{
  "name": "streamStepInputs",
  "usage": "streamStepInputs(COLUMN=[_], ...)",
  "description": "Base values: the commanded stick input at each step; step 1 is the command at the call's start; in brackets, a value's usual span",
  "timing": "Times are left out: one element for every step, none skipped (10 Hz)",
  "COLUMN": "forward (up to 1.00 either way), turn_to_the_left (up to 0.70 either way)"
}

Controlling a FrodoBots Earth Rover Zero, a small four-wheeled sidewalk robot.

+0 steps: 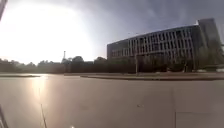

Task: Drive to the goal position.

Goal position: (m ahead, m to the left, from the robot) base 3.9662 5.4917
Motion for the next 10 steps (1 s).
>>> streamStepInputs(forward=[0.7,0.7,0.7,0.7,0.7,0.7,0.7,0.7,0.7,0.7], turn_to_the_left=[0.0,0.0,0.0,0.0,0.0,0.0,0.0,0.0,0.0,0.02])
